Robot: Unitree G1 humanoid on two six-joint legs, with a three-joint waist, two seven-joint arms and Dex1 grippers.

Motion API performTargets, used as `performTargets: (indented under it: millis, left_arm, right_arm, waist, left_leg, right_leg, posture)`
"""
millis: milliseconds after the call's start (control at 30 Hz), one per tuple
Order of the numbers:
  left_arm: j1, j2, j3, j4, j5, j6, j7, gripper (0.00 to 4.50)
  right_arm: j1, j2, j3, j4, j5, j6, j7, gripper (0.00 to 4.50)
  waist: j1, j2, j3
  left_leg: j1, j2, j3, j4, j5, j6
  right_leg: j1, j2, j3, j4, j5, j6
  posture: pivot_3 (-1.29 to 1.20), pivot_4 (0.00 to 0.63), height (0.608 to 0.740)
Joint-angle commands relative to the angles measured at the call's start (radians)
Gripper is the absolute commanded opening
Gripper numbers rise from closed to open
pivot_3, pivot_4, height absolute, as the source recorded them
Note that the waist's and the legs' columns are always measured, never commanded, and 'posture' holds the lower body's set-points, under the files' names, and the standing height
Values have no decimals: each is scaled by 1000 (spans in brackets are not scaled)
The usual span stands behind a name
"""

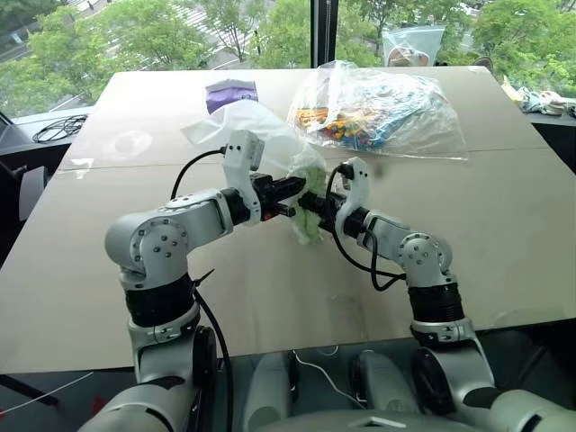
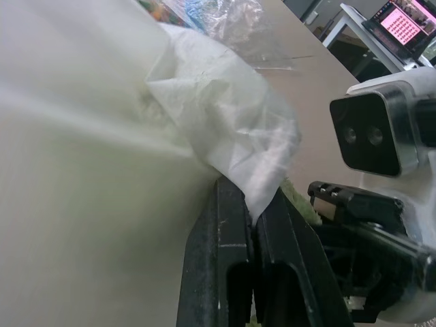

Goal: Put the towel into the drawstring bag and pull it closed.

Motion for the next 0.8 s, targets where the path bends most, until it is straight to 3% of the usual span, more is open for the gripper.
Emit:
performTargets:
  millis: [33, 67, 167, 267, 333, 400, 500, 600, 800]
  left_arm:
    - [20, 5, -5, -48, -38, 14, -12, 0]
    - [22, 2, -6, -51, -42, 14, -11, 0]
    - [21, 16, -55, -51, -61, -3, -61, 0]
    - [13, 14, -78, -24, -87, -26, -117, 0]
    - [12, 12, -100, -15, -85, -39, -131, 0]
    - [13, 11, -121, -13, -78, -63, -142, 0]
    - [8, 10, -141, -3, -74, -84, -148, 0]
    - [9, 15, -155, 2, -71, -108, -154, 0]
    - [11, 29, -169, 57, -11, -203, -141, 0]
  right_arm:
    - [-10, -19, 113, -100, -33, 30, 88, 369]
    - [-1, -39, 153, -115, -56, 42, 108, 369]
    - [-78, 163, -160, 33, 223, -89, -148, 369]
    - [-53, 44, 53, -21, 53, -65, -9, 369]
    - [-87, 149, -105, 25, 259, -115, -139, 369]
    - [-86, 101, -30, 27, 109, -144, -108, 369]
    - [-91, 151, -110, 68, 286, -127, -198, 369]
    - [-83, 111, -48, 59, 224, -136, -185, 369]
    - [-62, 61, 8, 13, 202, -121, -140, 3197]
  waist:
    - [-2, 0, 0]
    - [-7, 0, 0]
    - [-5, 0, 0]
    - [4, 1, 1]
    - [-8, 1, 1]
    - [-3, 1, 1]
    - [-4, 1, 1]
    - [-6, 1, 1]
    - [-7, 1, 1]
  left_leg:
    - [0, 0, 0, 0, 0, 0]
    - [0, 0, 1, 0, 0, 0]
    - [0, 0, 1, 1, 0, 0]
    - [1, -1, -2, 1, 0, 0]
    - [-1, -1, 0, 1, 0, 0]
    - [0, 0, -1, 1, 0, 0]
    - [0, -1, 0, 1, 0, 0]
    - [0, -1, 0, 1, 0, 0]
    - [0, 0, 0, 1, 0, 0]
  right_leg:
    - [0, 0, 0, 0, 0, 0]
    - [0, -1, 1, 0, 0, 0]
    - [0, 0, 1, 0, 0, 0]
    - [2, -1, -1, 0, 0, 0]
    - [0, -1, 1, -1, 0, 0]
    - [0, -1, 1, 0, 0, 0]
    - [0, -1, 1, 0, 0, 0]
    - [0, -1, 1, 0, 0, 0]
    - [0, 0, 1, 0, 0, 0]
  posture:
    - [0, 150, 740]
    - [0, 150, 740]
    - [0, 150, 740]
    - [0, 150, 740]
    - [0, 150, 740]
    - [0, 150, 740]
    - [0, 150, 740]
    - [0, 150, 740]
    - [0, 150, 740]
